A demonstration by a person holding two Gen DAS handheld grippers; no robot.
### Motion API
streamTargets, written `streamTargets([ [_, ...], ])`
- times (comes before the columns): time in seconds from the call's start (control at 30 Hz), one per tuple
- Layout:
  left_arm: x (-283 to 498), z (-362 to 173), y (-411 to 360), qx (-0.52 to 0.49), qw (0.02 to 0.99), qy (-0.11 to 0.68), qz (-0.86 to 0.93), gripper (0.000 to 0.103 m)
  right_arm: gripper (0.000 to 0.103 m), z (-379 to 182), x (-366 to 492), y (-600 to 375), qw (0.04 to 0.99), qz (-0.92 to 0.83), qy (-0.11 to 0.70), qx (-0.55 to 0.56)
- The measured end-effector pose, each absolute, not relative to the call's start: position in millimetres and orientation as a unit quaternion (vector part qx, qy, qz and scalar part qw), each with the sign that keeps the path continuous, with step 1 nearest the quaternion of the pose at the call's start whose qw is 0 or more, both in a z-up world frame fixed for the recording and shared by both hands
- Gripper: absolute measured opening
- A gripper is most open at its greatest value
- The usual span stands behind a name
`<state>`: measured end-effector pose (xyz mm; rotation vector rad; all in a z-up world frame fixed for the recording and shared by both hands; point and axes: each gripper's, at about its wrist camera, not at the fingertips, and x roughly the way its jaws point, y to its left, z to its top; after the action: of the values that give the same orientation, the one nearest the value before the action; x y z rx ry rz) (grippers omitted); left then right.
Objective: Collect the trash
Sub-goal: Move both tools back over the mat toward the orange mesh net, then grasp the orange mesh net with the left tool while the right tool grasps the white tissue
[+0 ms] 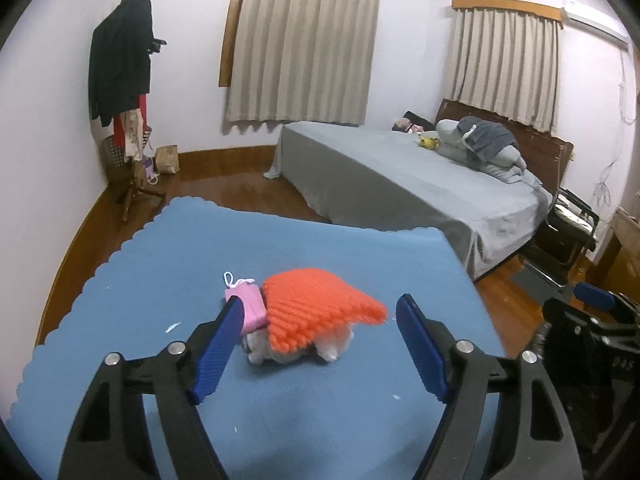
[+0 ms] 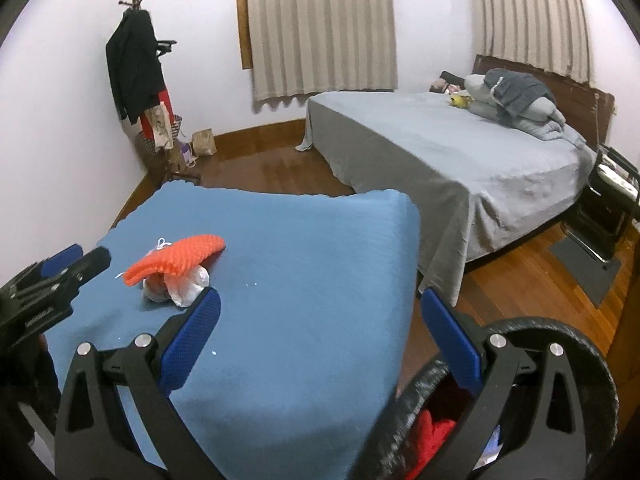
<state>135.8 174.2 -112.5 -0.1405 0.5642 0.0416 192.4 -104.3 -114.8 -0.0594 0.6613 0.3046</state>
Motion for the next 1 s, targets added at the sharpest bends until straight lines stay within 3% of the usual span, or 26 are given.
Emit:
streamTargets([
  [0.6,193.6,-174.8,196.9,-0.122,0.926,0.357,-0.001,0.075,0.098,-145.7,228.3,-74.8,0.921,0.163,0.351,-0.041],
  [0.8,189.5,-177.7,193.4,-0.121,0.927,0.354,-0.006,0.04,0.098,-148.5,228.9,-70.8,0.919,0.165,0.356,-0.041],
  [1.0,181.7,-165.2,191.7,-0.118,0.937,0.329,0.003,0.02,0.098,-147.5,228.0,-69.5,0.92,0.166,0.352,-0.04],
])
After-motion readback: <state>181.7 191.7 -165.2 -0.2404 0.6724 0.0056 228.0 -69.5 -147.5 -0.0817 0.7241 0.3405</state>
